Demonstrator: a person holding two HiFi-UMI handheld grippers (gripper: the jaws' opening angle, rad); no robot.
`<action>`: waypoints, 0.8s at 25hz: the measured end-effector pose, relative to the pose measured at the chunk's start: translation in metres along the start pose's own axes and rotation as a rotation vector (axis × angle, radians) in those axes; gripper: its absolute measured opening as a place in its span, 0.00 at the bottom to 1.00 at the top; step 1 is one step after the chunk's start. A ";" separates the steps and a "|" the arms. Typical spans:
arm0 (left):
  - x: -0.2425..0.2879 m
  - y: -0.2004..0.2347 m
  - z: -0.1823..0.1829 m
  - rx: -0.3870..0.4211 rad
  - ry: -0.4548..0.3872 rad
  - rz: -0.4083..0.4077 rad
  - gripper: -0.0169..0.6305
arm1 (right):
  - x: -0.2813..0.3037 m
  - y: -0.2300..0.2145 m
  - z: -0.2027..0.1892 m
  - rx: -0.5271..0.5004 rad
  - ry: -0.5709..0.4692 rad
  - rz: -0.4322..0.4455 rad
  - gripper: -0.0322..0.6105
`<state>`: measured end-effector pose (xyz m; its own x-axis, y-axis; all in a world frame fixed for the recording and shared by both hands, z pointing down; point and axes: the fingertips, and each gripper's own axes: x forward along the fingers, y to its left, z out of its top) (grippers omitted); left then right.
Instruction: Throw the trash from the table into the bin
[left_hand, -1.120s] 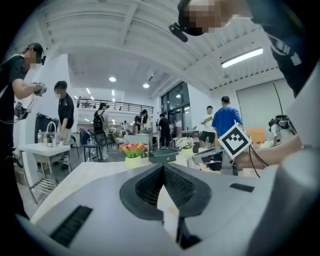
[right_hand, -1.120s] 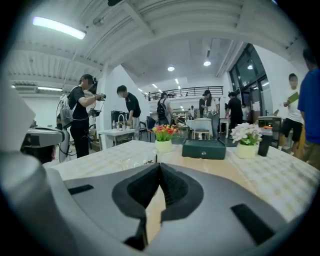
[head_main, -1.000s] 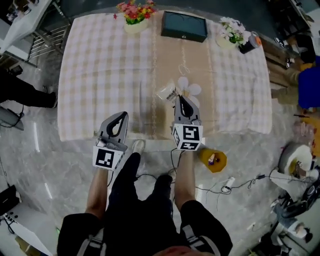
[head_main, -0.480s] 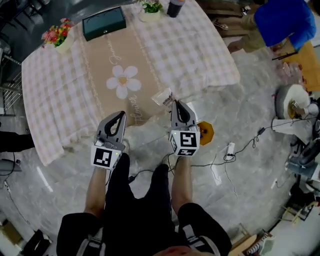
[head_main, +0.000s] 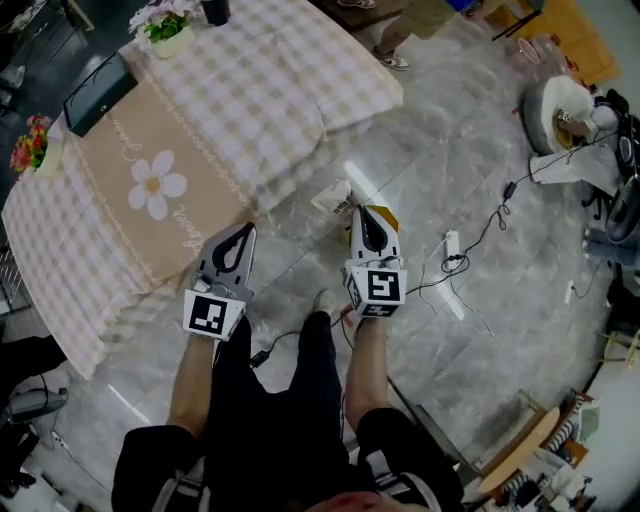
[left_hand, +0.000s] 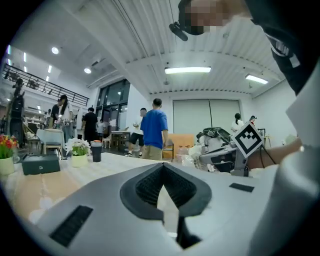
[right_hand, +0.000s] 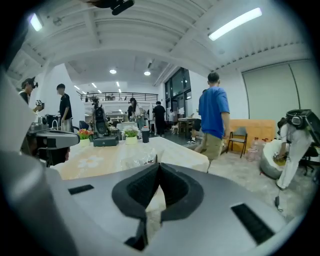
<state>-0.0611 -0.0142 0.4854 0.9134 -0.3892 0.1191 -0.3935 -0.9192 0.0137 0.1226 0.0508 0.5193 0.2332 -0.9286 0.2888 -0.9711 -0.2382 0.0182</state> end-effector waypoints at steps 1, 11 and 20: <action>0.010 -0.010 -0.002 0.000 0.004 -0.017 0.03 | -0.005 -0.016 -0.006 0.005 0.002 -0.021 0.06; 0.093 -0.110 -0.052 0.009 0.041 -0.163 0.03 | -0.057 -0.134 -0.096 0.089 0.042 -0.176 0.06; 0.152 -0.159 -0.155 -0.004 0.053 -0.222 0.03 | -0.045 -0.189 -0.249 0.156 0.106 -0.255 0.06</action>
<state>0.1242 0.0823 0.6550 0.9710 -0.1737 0.1645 -0.1840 -0.9817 0.0492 0.2824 0.2080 0.7409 0.4537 -0.8004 0.3918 -0.8602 -0.5082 -0.0421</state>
